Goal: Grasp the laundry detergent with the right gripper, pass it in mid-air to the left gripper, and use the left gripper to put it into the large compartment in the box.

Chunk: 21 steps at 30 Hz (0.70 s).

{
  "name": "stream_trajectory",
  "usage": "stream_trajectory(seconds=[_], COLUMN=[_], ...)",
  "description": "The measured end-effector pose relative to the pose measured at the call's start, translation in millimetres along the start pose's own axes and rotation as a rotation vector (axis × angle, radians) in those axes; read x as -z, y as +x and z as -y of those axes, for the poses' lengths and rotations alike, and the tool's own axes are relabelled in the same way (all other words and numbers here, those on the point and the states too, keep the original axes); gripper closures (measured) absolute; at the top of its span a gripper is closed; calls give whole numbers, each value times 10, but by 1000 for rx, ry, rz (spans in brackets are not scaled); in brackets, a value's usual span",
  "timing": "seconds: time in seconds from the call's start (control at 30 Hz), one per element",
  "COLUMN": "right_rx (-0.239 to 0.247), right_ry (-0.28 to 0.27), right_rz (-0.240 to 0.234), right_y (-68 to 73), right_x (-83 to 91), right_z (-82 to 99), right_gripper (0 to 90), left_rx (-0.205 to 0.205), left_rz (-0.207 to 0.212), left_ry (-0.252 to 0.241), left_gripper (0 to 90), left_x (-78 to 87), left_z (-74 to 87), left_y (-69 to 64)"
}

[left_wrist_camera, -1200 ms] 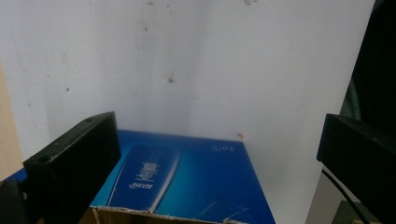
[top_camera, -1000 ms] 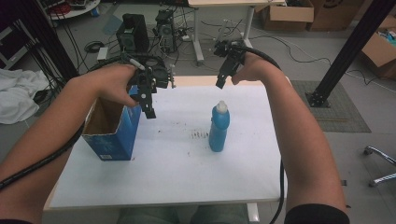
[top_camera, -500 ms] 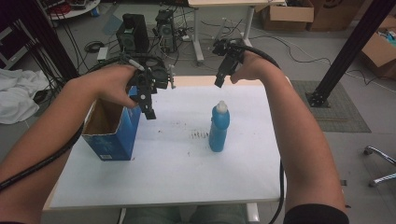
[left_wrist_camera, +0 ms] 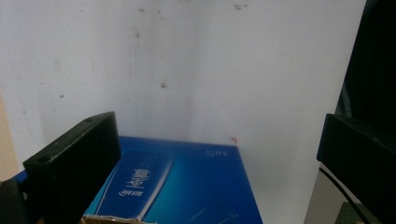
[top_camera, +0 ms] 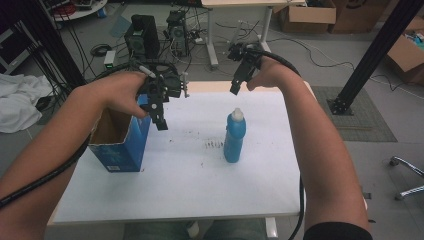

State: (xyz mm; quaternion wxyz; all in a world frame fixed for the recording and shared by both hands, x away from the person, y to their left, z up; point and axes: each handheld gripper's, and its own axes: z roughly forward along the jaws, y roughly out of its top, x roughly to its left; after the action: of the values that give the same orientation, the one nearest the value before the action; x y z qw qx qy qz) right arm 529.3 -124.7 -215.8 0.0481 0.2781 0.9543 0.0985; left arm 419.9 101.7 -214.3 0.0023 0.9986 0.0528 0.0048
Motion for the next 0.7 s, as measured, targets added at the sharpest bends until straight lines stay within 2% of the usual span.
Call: stream_trajectory(seconds=[0.13,0.17,0.27,0.37,0.5,0.63,0.7], right_rx=[10,21,16,-9,-36,-87,-129], right_ry=[-7,-58,-128,-203,-311,-489,-571], right_rz=[-1,7,20,36,69,40,41], right_y=[13,13,-1,-14,-41,-76,-81], right_x=[-20,3,58,125,201,255,266], right_z=[-30,-39,-31,11,133,348,467], right_gripper=[0,0,0,0,0,0,0], left_rx=[-2,-8,-13,-19,-16,-24,-28], left_rz=[-2,-5,-8,-29,-34,-45,-47], left_ry=[8,4,3,3,-7,-10,-10], left_gripper=[1,1,1,1,1,1,1], left_x=[-7,8,25,43,61,68,75], left_z=[5,7,5,12,23,14,10], left_y=[-29,-53,-74,-84,-95,-146,-158])
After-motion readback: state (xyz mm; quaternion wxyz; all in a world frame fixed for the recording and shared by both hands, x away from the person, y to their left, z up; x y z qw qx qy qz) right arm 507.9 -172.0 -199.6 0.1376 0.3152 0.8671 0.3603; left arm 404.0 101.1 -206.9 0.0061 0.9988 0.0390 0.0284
